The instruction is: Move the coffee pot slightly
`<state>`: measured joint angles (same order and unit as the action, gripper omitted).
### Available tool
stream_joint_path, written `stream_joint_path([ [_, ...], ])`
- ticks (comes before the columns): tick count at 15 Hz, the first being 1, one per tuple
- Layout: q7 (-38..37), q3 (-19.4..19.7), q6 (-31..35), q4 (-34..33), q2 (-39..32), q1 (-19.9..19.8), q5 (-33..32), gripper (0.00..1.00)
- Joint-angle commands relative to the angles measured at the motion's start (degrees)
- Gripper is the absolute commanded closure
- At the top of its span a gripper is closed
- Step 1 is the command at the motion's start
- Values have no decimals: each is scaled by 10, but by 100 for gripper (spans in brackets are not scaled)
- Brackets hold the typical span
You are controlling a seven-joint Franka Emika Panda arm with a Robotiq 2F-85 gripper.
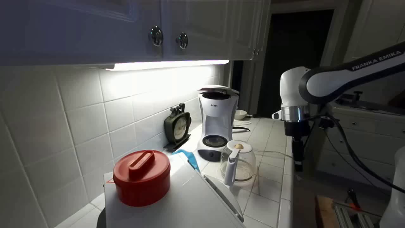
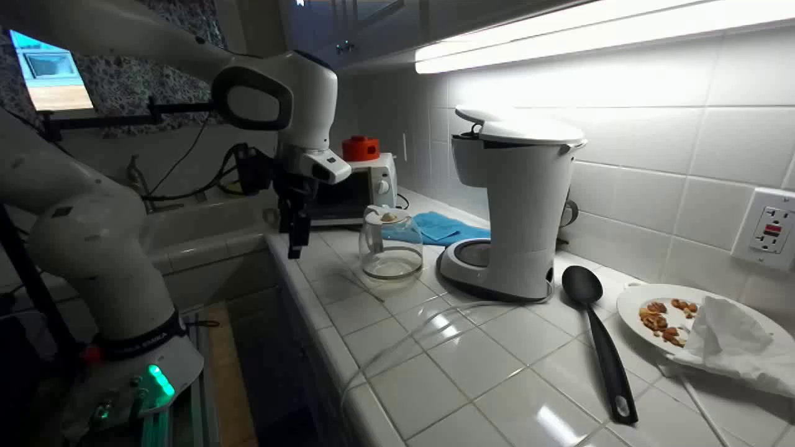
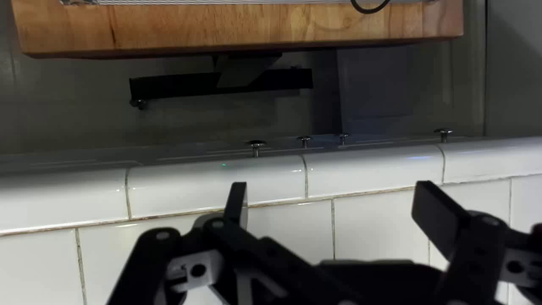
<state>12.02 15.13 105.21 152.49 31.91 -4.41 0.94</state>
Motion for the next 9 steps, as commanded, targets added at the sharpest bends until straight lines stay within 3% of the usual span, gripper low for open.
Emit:
stream_joint_path([
  [1, 6, -13, -2, -1, -2, -14, 6, 0],
  [5, 6, -13, -2, -1, -2, -14, 6, 0],
  [9, -3, -29, 51, -6, -5, -15, 4, 0],
])
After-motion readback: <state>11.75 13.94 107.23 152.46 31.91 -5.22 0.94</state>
